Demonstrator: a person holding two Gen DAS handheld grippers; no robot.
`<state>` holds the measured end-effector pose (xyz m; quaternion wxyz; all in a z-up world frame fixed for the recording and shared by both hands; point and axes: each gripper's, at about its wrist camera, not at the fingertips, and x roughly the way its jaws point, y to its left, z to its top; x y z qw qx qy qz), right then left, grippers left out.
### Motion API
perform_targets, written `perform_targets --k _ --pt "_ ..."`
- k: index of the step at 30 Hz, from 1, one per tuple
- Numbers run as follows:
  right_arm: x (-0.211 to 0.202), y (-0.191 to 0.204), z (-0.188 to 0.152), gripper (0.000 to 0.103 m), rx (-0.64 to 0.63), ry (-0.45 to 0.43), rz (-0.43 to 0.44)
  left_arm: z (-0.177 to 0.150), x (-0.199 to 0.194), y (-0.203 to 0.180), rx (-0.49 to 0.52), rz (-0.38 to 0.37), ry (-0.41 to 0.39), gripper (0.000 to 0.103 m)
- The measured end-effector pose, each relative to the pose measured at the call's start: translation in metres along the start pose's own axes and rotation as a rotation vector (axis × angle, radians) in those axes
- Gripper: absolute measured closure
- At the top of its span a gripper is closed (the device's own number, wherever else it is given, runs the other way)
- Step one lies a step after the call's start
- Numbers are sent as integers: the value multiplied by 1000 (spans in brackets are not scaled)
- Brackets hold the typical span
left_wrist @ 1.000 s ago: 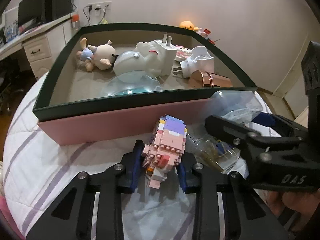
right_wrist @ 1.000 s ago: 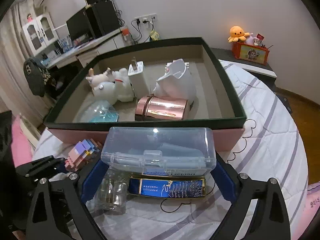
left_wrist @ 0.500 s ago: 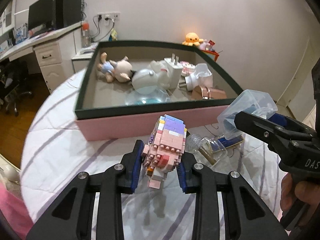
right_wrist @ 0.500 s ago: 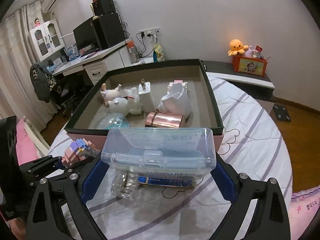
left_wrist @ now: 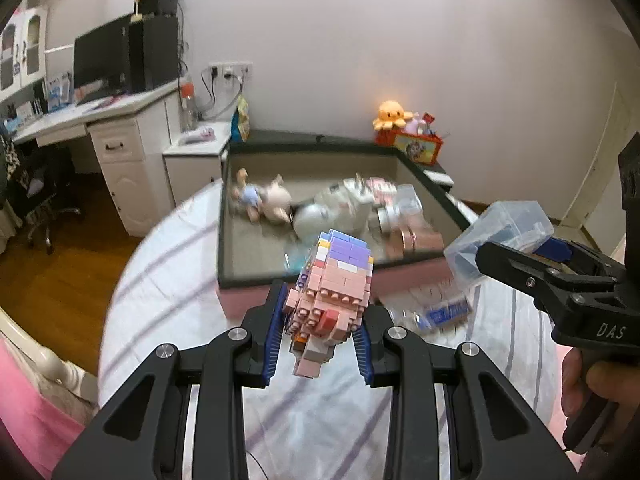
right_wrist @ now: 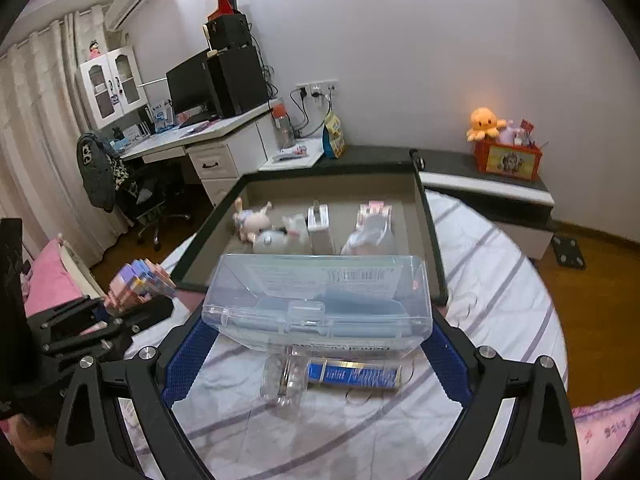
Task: Organize rigid objects
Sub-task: 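Lower the pink block cat and plastic case into the box, open both tools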
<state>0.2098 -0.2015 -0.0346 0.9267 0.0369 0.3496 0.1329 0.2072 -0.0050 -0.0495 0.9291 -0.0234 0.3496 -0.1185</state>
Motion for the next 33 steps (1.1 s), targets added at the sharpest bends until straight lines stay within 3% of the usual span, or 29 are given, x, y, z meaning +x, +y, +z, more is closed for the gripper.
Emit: perform_targets --k 5,11,23,24,28,30,33 --pt "7 -9 35 7 -14 -42 -16 37 4 9 -1 7 -57 72" --pt "39 -18 66 7 -21 -26 -26 73 31 14 -8 8 -77 72" --pt "114 -31 74 5 7 83 -43 91 105 12 -12 17 10 71" --pt "119 -33 73 5 11 95 -45 92 108 12 -10 28 13 67" --pt "120 -41 70 0 35 97 -56 92 110 15 -16 105 -1 8" --pt "119 -44 69 0 43 100 -64 91 101 18 -32 100 -40 0" --pt "109 -48 69 0 73 69 -43 89 88 21 -34 127 -63 0"
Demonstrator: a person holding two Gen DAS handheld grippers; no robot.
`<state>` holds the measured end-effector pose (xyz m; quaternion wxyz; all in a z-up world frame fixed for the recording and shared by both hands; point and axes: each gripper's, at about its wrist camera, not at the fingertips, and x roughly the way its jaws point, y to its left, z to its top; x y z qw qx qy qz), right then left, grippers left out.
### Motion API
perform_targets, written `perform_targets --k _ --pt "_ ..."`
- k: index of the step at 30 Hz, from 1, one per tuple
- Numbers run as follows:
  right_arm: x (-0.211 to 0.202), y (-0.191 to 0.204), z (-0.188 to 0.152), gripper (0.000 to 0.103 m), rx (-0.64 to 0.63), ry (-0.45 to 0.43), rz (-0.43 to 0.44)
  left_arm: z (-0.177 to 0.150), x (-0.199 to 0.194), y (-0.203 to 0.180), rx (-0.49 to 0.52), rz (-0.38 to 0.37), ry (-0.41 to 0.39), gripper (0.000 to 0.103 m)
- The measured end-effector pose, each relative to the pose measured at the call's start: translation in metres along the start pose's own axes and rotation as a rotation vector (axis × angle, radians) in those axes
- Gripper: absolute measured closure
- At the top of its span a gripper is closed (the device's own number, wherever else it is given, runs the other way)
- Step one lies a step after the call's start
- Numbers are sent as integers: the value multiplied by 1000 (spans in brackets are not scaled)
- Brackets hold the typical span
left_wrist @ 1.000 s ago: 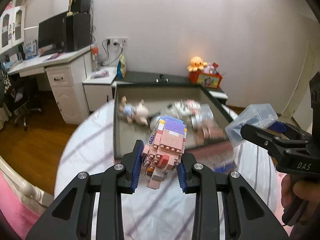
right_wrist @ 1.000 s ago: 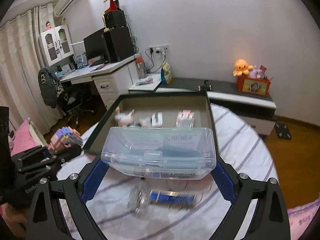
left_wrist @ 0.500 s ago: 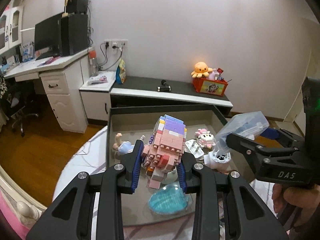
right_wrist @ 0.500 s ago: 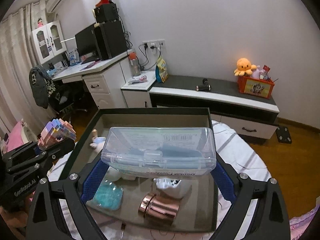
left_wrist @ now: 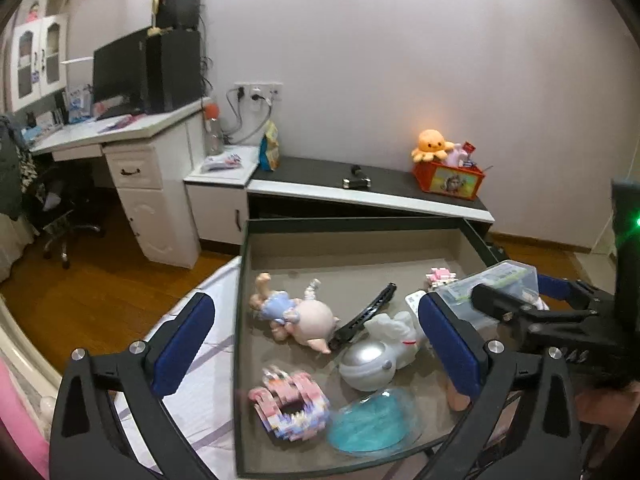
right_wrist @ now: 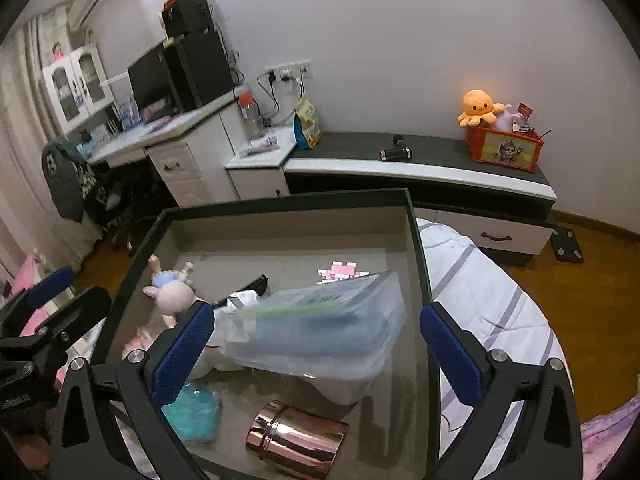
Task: Organize rigid objects
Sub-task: 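Lower the pink block cat and plastic case into the box, open both tools, then withdraw both tools and move toward the glass bottle and blue packet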
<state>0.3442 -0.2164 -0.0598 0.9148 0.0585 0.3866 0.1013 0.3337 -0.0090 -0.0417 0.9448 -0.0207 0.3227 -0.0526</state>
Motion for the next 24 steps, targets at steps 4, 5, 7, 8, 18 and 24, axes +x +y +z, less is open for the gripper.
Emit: perform_targets --k 4,5,7,8,18,24 --pt "-23 -3 0 0 52 -61 31 -6 -20 4 -10 18 -19 0" --pt "-28 -1 0 0 57 -69 30 -8 -25 5 -14 20 -23 0" --pt "-42 -1 -4 0 69 -86 26 -14 -36 9 -24 24 -28 0" --pt "-49 0 -7 0 72 -96 24 -17 -41 10 -30 23 -30 0" --pt "-117 7 -47 0 68 -171 -8 -52 -96 4 -32 11 -44 0" --pt "-147 15 -70 0 48 -199 -38 -69 -125 -1 -40 14 -53 0"
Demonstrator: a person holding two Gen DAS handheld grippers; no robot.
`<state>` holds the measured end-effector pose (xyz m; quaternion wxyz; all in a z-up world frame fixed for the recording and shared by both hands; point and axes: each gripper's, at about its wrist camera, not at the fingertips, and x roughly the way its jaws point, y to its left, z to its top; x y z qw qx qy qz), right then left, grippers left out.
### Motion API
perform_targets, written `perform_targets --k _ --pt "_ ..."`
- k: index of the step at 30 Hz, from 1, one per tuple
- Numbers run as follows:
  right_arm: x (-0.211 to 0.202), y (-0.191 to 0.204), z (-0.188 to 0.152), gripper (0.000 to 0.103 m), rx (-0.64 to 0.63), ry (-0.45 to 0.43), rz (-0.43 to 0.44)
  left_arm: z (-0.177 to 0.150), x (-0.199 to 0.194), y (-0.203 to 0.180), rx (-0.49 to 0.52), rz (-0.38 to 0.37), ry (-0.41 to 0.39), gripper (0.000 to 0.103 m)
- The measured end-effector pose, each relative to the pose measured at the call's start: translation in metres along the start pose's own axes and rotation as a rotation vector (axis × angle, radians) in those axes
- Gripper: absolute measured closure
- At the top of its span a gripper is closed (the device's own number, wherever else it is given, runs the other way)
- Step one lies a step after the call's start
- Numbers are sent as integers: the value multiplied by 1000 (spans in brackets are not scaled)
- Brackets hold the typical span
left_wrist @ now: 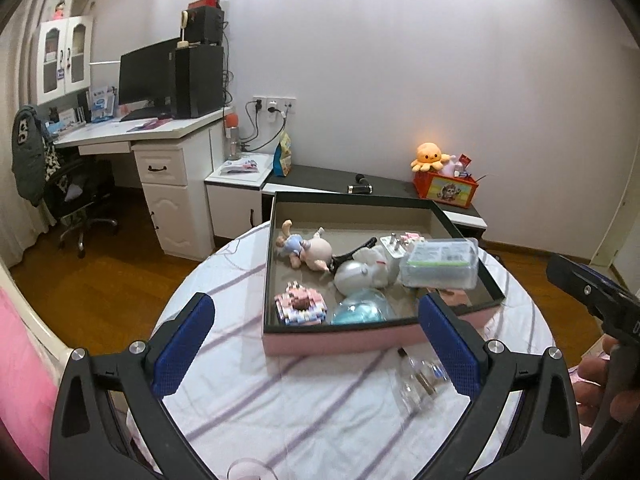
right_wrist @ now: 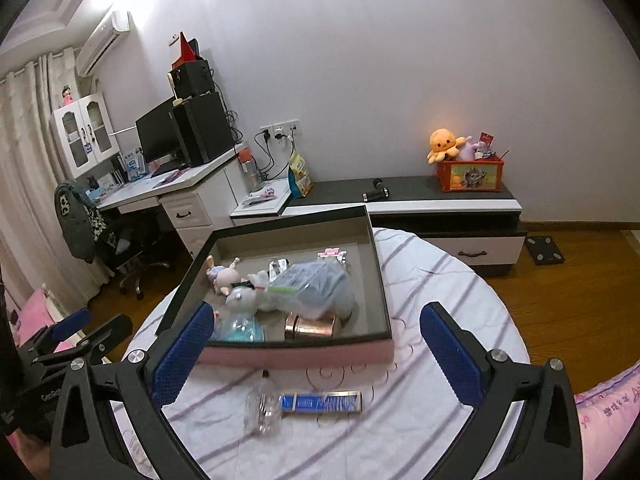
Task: Organize rigid objects
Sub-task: 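Withdraw both tools and move toward the glass bottle and blue packet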
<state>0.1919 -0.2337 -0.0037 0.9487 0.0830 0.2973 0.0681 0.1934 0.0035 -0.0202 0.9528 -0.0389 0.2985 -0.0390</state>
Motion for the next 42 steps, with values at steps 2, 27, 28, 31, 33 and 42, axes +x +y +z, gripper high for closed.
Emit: perform_targets --k 2,27,28,31,33,42 --pt "-7 2 -5 0 -5 -5 -4 -6 -9 0 -6 3 -1 0" --pt "-43 7 -36 0 -31 9 6 -34 -49 -21 14 -3 2 0" --pt "-43 7 -37 0 -31 11 5 -35 -48 -21 13 -5 5 0" --pt "-39 1 -38 0 -28 28 -2 -40 -43 -23 13 -8 25 0" --pt "-34 -3 -40 0 -27 48 -8 -44 -37 -26 12 -13 45 0" --pt "-13 -25 -51 0 -11 105 -29 -58 -6 -44 17 -35 120 0"
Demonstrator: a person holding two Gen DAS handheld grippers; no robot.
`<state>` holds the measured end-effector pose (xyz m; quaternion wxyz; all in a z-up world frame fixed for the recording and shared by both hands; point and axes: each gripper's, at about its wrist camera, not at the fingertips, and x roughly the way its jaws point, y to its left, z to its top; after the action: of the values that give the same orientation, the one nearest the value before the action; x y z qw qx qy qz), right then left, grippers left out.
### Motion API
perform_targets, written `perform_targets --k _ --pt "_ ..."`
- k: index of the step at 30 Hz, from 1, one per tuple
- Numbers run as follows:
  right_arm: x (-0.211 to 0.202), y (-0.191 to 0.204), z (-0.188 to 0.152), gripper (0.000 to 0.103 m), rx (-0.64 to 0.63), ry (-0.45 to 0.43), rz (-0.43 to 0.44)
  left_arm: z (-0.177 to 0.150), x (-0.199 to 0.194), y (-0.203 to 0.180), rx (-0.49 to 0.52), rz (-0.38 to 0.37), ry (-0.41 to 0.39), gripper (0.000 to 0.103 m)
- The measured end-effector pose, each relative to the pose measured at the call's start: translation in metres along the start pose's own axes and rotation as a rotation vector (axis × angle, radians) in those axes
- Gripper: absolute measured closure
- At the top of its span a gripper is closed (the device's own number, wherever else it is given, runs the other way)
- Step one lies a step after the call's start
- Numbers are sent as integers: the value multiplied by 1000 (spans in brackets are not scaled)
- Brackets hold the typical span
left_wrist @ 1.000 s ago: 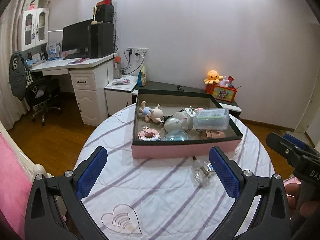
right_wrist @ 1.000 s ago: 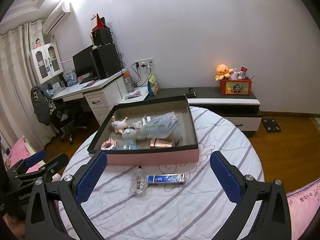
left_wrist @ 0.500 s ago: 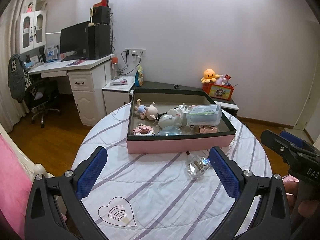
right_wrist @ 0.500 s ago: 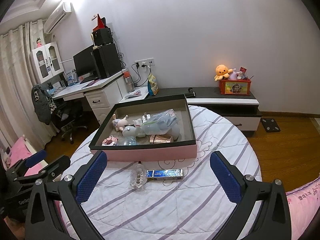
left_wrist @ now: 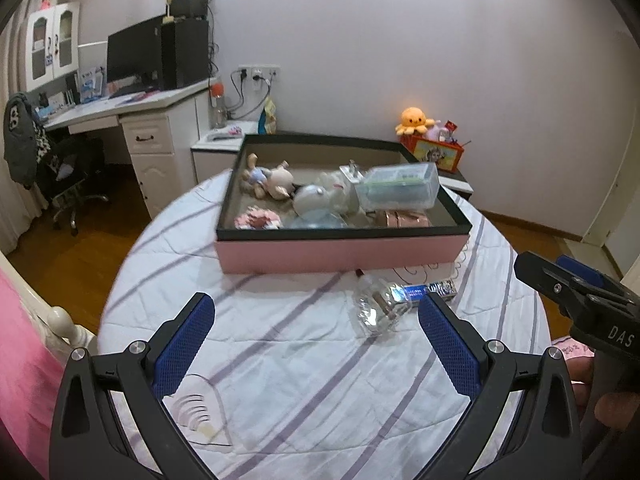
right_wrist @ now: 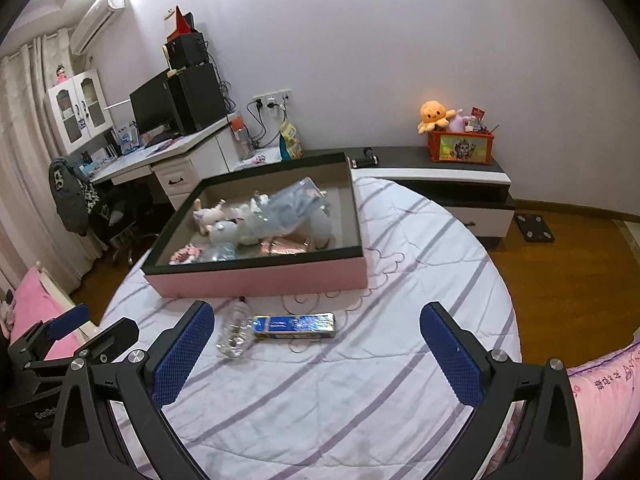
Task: Organize rigid objects
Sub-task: 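Withdraw both tools and move toward the glass bottle and blue packet, then grasp the glass bottle with the left tool while the right tool grasps the blue packet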
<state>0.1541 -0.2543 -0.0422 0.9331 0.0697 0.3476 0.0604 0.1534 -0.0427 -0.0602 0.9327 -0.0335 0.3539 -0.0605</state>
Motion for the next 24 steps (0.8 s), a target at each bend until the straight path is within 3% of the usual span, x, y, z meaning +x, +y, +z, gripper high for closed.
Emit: perform_targets --k 18,20,21,22,24 --pt "61 -42 -23 0 34 168 -43 -13 103 -27 -20 -49 178 1" --pt "65 -43 -22 0 30 176 -42 -13 108 -23 -39 -93 173 10" --pt "68 -43 -22 0 27 181 -41 -13 111 -21 -44 -114 181 26" --pt "69 -42 -22 0 25 185 -40 -13 114 -21 -38 -119 189 35" --pt "74 -39 -22 0 19 195 -36 -12 113 -19 -35 -139 184 43"
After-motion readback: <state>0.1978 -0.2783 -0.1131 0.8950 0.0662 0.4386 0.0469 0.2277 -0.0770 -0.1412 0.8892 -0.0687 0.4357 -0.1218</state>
